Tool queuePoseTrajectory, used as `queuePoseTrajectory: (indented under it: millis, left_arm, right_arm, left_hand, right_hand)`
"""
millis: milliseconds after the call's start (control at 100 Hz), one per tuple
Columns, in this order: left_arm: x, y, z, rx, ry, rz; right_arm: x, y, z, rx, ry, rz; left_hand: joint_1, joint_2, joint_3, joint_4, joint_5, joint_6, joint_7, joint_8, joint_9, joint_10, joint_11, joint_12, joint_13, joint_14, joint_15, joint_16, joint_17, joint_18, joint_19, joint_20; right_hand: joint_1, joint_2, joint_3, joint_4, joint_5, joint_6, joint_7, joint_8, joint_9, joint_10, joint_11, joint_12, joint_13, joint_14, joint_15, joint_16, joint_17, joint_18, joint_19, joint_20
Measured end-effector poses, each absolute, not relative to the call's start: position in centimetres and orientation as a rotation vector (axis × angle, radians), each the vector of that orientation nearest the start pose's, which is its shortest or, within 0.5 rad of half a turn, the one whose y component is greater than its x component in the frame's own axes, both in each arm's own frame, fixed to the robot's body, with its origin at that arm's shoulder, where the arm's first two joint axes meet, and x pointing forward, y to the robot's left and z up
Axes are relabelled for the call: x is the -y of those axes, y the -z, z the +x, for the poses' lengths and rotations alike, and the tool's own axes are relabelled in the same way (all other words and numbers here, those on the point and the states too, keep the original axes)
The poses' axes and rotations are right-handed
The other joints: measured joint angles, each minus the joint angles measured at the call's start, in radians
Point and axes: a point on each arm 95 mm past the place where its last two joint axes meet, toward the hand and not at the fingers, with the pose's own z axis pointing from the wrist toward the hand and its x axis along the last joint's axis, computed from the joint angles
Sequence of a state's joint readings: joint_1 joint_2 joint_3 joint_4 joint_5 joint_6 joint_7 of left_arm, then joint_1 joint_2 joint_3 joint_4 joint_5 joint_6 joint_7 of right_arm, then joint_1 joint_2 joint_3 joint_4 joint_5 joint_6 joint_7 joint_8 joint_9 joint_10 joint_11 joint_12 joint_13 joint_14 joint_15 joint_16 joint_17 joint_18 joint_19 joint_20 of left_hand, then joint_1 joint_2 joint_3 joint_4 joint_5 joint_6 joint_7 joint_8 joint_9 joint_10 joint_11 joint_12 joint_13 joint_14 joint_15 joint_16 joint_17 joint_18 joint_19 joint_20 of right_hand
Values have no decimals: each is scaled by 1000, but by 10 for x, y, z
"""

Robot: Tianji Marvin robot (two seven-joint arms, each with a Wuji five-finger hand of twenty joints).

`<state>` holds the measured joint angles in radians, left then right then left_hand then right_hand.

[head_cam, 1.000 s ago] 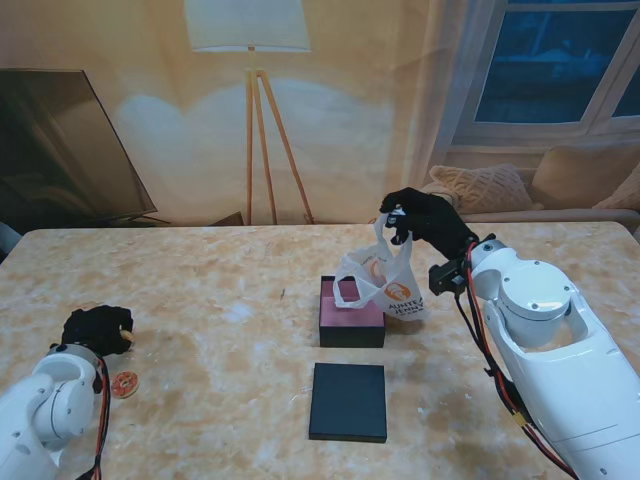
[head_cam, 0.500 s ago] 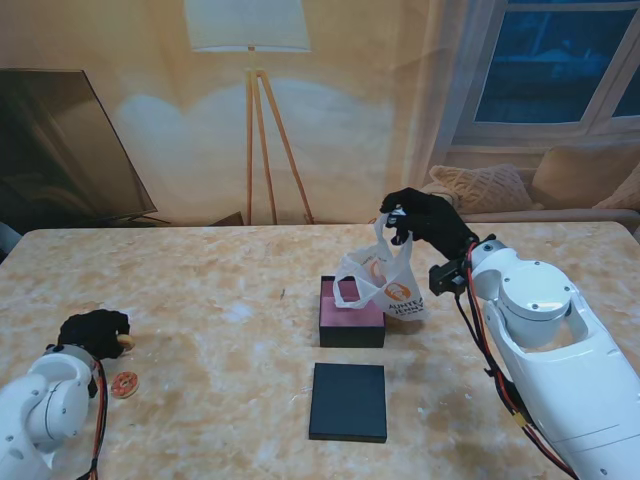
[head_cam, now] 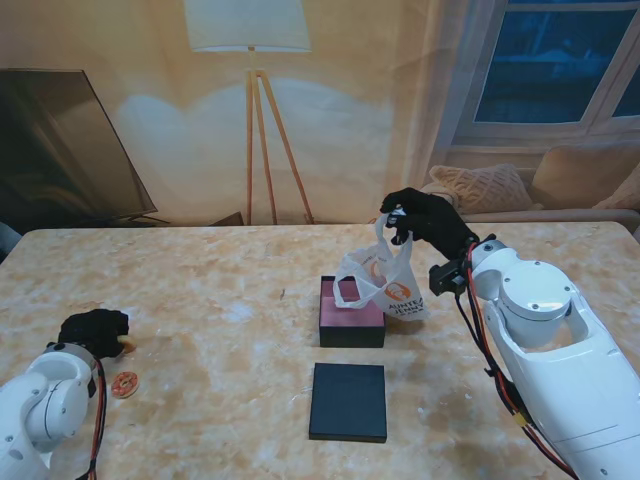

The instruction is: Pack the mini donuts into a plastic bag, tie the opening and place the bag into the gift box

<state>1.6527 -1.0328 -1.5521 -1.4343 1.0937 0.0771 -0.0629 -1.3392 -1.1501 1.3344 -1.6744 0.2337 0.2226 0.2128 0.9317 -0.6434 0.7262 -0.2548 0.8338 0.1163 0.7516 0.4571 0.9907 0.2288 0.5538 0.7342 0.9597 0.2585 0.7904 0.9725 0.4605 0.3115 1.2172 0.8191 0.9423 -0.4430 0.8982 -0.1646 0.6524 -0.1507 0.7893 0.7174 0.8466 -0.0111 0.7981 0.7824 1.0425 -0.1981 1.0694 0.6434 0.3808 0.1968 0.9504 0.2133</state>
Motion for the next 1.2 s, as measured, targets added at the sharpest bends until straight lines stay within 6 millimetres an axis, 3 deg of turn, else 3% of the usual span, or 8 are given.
queuePoseTrajectory:
  millis: [310,540,830,1030,1200]
  left_arm:
    - [-180,348,394,-1365,951,-1388]
    - [-158,323,405,-1417,1081,-1434]
    - [-86,280,452,-1528,1337,-1459]
    - [-29,257,486,-1629,1405,-1482]
    - [7,241,510,-1663,1449,-1500]
  right_arm:
    - [2,203,465,691,2079,-2064]
    - [2,203,465,698,2076,-2063]
    - [1,203,466,709,2071,-2061]
    - [1,203,466,717,2066,-2058]
    - [2,203,466,716,2068,-2059]
  left_hand:
    - [0,0,0,10,10,30,44,4,24,19,23,37,40,2,53,35,31,16,39,36]
    - [0,0,0,10,10,41,45,15,25,25,28,40,40,8,53,37,33,22,41,47]
    - [0,0,0,11,10,48,45,25,34,27,29,40,40,9,64,37,37,23,42,48]
    - [0,0,0,11,10,48,45,26,34,27,29,40,40,9,64,37,39,23,42,48]
    - [0,1,0,11,10,48,45,26,34,27,29,40,40,9,64,37,39,23,43,48]
  right_hand:
    - [0,0,0,0,0,0,0,0,0,0,0,0,0,0,0,0,4,0,0,0]
    - [0,0,0,0,0,0,0,0,0,0,0,0,0,0,0,0,5,0,0,0]
    - [0,0,0,0,0,0,0,0,0,0,0,0,0,0,0,0,6,0,0,0]
    - [0,0,0,0,0,0,0,0,0,0,0,0,0,0,0,0,7,0,0,0]
    - [0,0,0,0,0,0,0,0,0,0,0,0,0,0,0,0,7,0,0,0]
